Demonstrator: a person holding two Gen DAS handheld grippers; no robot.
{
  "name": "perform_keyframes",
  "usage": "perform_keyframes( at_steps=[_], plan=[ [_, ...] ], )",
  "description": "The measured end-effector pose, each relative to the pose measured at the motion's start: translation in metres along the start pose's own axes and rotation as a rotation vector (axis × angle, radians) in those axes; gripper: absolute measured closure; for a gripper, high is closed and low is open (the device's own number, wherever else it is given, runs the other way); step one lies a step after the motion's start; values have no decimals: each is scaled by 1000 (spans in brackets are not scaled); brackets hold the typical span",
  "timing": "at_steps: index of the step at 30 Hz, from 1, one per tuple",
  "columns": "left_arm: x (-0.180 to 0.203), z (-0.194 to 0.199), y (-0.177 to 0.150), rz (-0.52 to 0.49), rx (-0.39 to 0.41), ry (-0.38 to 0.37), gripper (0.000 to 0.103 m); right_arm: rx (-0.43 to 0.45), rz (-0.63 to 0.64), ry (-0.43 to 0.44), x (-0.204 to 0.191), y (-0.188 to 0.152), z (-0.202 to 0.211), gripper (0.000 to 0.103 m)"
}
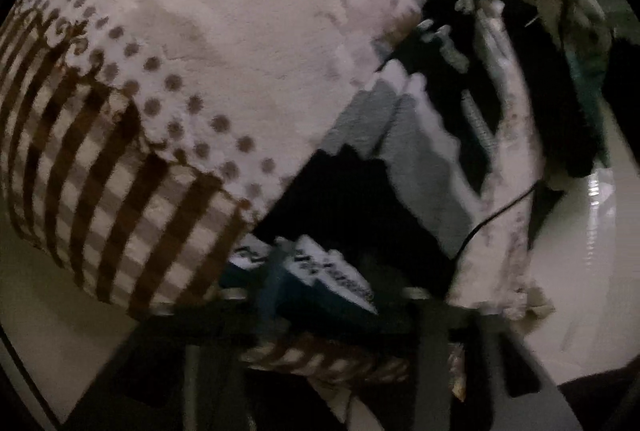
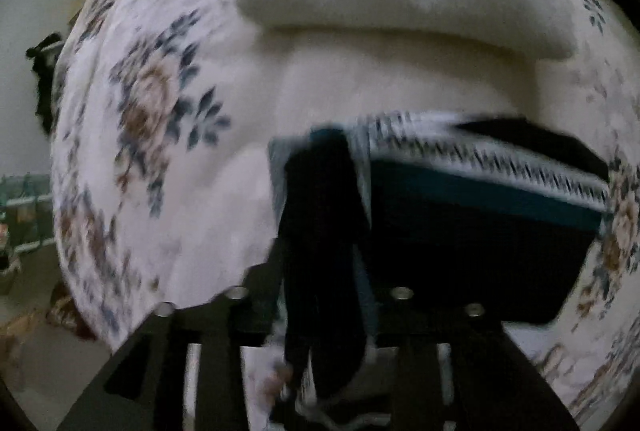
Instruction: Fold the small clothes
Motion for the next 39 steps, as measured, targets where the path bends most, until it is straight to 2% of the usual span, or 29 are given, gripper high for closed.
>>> perform_keyframes(
  at_steps=[2,6,8,10,11,12,13,15,18,19,22,28,33,36,38,39],
  plan=[
    [3,2,1,9,13,-54,37,-10,23,16,3,-22,11,55],
    [7,-20,2,-16,-33,-32,37,-47,94,64,1,-83,26,54],
    [10,-35,1,-40,-41,10,37,-115,96,92,-3,-129,16,47],
    [10,-46,0,-58,-47,85,39,-186,79,112,-7,-167,-2,47],
    [10,-50,0,-67,-47,138,51,-230,70,118,-12,-191,-17,47],
    [12,-52,0,-76,-40,171,78,-255,65,118,-16,-207,-29,47],
    [12,-53,0,-83,-36,213,89,-286,47,125,-23,-227,-46,47],
    [13,-50,-1,-96,-21,253,96,-318,-5,118,-30,-251,-70,47],
    [16,-41,-4,-98,12,275,97,-367,-55,88,-41,-279,-99,47],
    [16,-38,-6,-97,20,275,97,-381,-61,59,-43,-286,-105,48],
    [13,-24,-11,-89,48,276,98,-339,-74,-22,-45,-303,-112,95],
    [9,4,-9,-77,105,273,98,-265,-48,-22,-61,-319,-89,96],
    [-9,12,-2,-16,124,261,98,-233,12,-9,-91,-322,-73,96],
    [-19,-6,-1,24,54,232,94,-220,46,-57,-103,-318,-82,96],
    [-24,-12,-4,55,22,203,94,-254,67,-85,-105,-315,-94,92],
    [-27,-11,-5,66,11,201,86,-274,55,-66,-102,-315,-95,89]
  ],
)
Point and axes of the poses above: each gripper's, at about its wrist camera, not at the fingertips, and z roughly against the way its jaws point, x to its right, y to its top, the point moved 5 cm from there along -z, roughly the way its jaws point, and after that the axes turned 9 degrees about -y, right-handed, at the moved point
